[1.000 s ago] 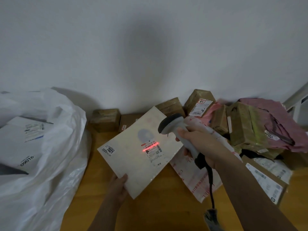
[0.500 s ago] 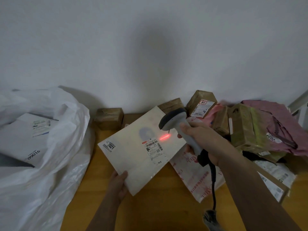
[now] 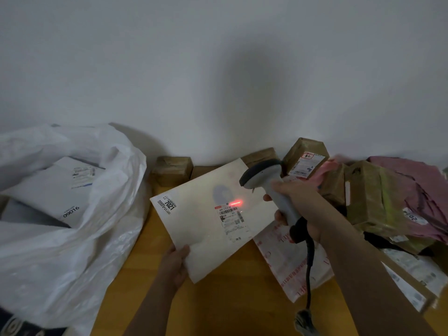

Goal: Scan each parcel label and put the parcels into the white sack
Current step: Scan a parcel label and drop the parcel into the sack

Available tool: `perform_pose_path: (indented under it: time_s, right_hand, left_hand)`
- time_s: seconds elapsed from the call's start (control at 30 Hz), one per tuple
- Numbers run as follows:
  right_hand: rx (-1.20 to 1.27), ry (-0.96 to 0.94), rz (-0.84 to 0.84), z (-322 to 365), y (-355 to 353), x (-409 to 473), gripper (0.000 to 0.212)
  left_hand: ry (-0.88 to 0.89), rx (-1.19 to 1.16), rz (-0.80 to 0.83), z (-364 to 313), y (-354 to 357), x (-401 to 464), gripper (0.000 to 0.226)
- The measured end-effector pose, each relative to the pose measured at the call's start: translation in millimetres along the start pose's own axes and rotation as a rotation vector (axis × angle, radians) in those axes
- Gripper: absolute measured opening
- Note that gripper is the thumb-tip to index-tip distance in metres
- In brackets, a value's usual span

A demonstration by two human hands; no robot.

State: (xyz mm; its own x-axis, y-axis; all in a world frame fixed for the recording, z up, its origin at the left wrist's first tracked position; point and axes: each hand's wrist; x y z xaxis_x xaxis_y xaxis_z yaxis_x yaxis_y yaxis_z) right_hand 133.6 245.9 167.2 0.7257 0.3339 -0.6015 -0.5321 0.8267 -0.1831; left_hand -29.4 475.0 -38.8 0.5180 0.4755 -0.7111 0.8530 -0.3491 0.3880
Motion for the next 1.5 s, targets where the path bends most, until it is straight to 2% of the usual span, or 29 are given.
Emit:
perform_pose_path:
  time_s: [0.13, 0.27, 0.47, 0.6, 0.7, 0.73, 0.8, 0.9, 0.97, 1.0, 1.07, 1.13, 1.2, 1.33, 1.4, 1.5]
  right_hand:
    - [0.049, -0.090, -0.100, -9, -14, 8, 0.032]
    - [0.057, -0.093, -0.293, -8, -37, 20, 0.025]
    - [0.168, -0.075, -0.343, -21, -51, 34, 0.020]
    - [0.279, -0.052, -0.297, -28, -56, 43, 0.019]
    - [0.328, -0.077, -0.220, -32, -59, 46, 0.026]
    - [0.322, -0.086, -0.201, -33, -60, 46, 0.025]
    - [0.314, -0.091, -0.174, -34, -63, 45, 0.023]
    - [0.296, -0.119, -0.110, -32, -66, 38, 0.033]
    - [0.247, -0.160, -0.111, -31, -64, 34, 0.035]
    - [0.235, -0.185, -0.124, -28, -62, 32, 0.032]
    - [0.241, -0.236, -0.153, -23, -56, 29, 0.027]
    - [0.263, -0.288, -0.157, -16, -46, 26, 0.029]
    - [0.296, -0.324, -0.157, -9, -33, 22, 0.029]
    - [0.350, -0.424, -0.146, 9, 3, 8, 0.025]
    - [0.363, -0.466, -0.147, 20, 25, -1, 0.020]
    - [0.394, -0.503, -0.125, 38, 64, -11, 0.017]
  left_hand:
    - [0.034, 0.079, 0.053, -14, 2, -11, 0.030]
    - [0.051, 0.178, 0.095, -34, 5, -13, 0.031]
    - [0.151, 0.276, 0.247, -77, 36, -34, 0.024]
    - [0.193, 0.275, 0.346, -112, 59, -59, 0.043]
    - [0.203, 0.269, 0.444, -134, 69, -76, 0.072]
    - [0.211, 0.271, 0.469, -139, 71, -81, 0.064]
    - [0.263, 0.226, 0.468, -145, 71, -89, 0.025]
    - [0.342, 0.236, 0.414, -152, 68, -100, 0.028]
    - [0.379, 0.258, 0.405, -157, 65, -103, 0.041]
    - [0.400, 0.278, 0.388, -162, 64, -104, 0.042]
    - [0.503, 0.397, 0.289, -170, 66, -102, 0.031]
    - [0.653, 0.508, 0.104, -178, 71, -101, 0.025]
    - [0.815, 0.511, -0.088, -187, 72, -97, 0.022]
    - [1.015, 0.528, -0.310, -207, 45, -83, 0.026]
    - [1.043, 0.616, -0.452, -221, 20, -73, 0.027]
    - [0.942, 0.709, -0.764, -245, -16, -66, 0.032]
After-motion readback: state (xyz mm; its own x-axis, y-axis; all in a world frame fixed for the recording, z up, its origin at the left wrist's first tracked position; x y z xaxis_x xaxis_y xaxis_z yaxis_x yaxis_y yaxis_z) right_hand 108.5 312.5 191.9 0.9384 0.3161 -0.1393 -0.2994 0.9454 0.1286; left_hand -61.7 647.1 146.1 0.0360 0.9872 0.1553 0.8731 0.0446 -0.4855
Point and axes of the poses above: each hand's wrist, its own x-axis towards the middle knuckle, its own y-axis out of the palm, z = x × y, and after that the axes turned 12 degrees about -x, right-handed
